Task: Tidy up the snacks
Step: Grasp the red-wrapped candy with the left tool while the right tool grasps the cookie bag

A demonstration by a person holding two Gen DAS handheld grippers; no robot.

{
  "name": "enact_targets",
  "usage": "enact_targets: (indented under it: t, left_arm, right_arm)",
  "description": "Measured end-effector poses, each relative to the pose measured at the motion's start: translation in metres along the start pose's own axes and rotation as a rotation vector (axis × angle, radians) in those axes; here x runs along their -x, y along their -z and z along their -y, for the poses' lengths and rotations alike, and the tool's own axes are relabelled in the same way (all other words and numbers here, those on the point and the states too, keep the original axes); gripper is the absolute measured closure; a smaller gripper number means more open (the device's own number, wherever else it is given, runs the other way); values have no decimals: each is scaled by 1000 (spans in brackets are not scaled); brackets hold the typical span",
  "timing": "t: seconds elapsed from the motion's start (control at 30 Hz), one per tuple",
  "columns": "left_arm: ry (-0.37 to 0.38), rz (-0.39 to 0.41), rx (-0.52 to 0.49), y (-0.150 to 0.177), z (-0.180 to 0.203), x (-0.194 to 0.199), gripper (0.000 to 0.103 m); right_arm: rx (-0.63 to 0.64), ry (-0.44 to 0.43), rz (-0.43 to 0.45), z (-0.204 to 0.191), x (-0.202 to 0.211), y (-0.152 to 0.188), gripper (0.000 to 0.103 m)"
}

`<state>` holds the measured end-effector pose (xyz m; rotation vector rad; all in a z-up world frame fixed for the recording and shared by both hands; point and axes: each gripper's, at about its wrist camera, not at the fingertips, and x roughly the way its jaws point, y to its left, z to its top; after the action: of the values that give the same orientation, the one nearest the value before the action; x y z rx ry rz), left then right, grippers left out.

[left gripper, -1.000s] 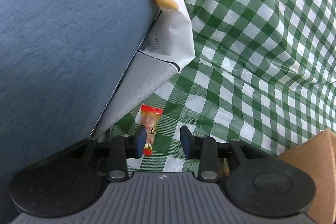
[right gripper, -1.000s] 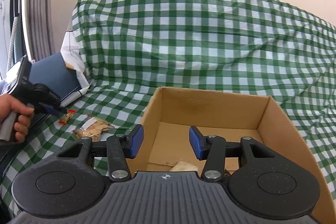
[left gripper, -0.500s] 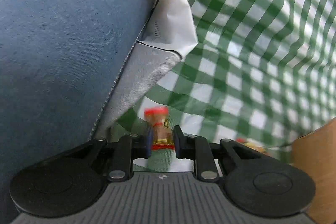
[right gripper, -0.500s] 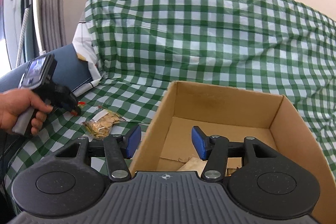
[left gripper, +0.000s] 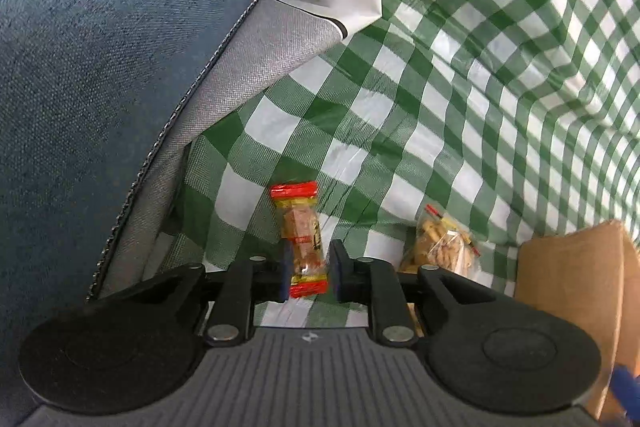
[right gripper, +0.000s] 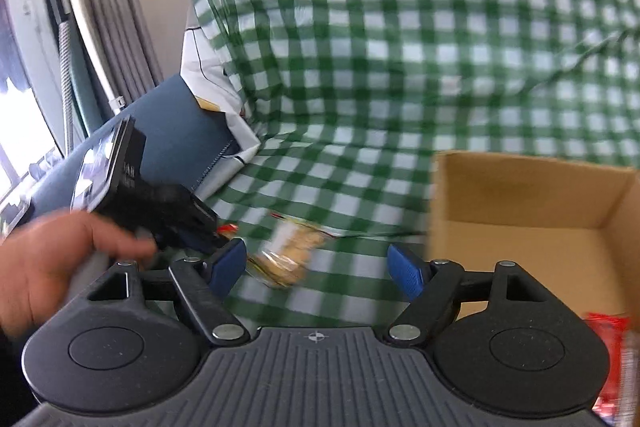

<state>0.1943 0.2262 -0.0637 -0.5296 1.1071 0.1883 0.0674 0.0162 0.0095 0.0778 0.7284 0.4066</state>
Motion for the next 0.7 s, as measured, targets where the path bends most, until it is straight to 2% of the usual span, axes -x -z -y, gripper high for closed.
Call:
enact_targets:
  t: [0.13,0.23,0.27,0.5,0.53,0.63,0.7]
  left_arm:
    - [2,4,28,-5,-5,-3,78]
    - [4,-2,49,-7,-8,-6,78]
    - [8,-4,53,-7,-9,-7,75]
    - [21,-2,82,-10,-15,-6,70]
    - [19,-2,71,-10,-13,-7,69]
    - [-4,4,24,-10,-4,-12,67]
    - [-24,13,-6,-9,0,-16,66]
  right_arm:
    - [-114,13,-119,-7,-64,-19,24]
    - [-168,39,-180,-9,-103,-21,23]
    - [-178,49,-199,-9,-115,-21,23]
    - [-245,105,-298,0,-165,-6,25]
    - [-253,99,-301,2,-167,-5,31]
    - [-246,83,-296,3,-167,-4,60]
    - [-224,83,-293,4,-163,-3,63]
